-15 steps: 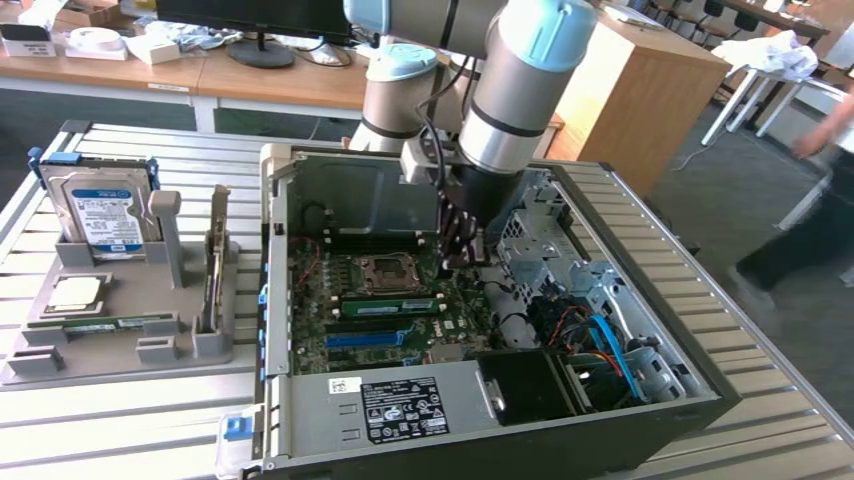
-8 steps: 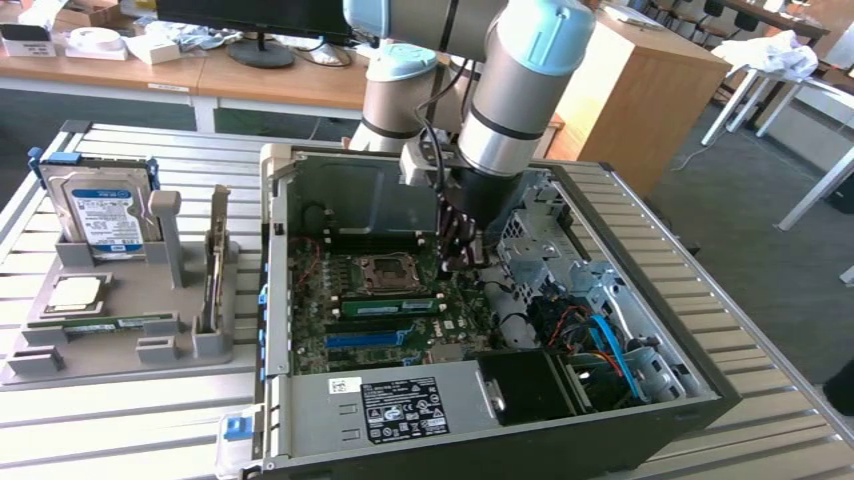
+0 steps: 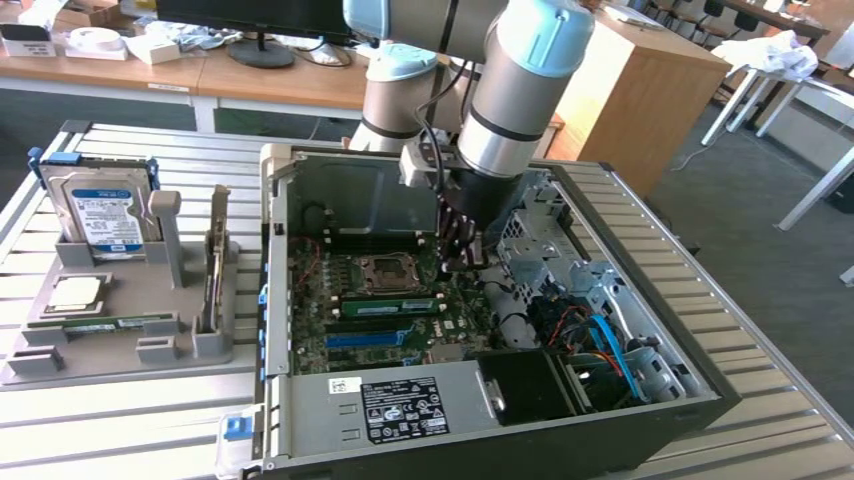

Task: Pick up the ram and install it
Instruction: 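Press down the ram until it locks into place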

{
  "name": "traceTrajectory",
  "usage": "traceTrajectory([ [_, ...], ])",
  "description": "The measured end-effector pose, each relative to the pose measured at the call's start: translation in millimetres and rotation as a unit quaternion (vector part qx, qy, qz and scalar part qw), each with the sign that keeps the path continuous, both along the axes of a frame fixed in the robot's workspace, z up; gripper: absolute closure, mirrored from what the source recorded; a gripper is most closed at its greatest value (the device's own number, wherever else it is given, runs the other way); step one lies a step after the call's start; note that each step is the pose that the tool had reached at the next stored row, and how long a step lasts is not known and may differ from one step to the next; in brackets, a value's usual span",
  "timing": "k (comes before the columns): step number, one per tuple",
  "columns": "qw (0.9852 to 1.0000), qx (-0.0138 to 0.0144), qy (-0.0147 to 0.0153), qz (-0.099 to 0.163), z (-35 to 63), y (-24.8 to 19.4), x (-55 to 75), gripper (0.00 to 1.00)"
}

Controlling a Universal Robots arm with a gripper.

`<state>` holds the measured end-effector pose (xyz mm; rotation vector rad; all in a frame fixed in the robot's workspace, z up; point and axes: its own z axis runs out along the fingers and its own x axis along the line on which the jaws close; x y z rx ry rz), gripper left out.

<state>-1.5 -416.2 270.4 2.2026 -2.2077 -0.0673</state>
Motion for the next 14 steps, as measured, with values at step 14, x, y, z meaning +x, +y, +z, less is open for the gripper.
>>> traceTrajectory([
  [14, 1.0, 0.0, 0.0, 0.0, -2.5, 0.0, 6.5, 0.9],
])
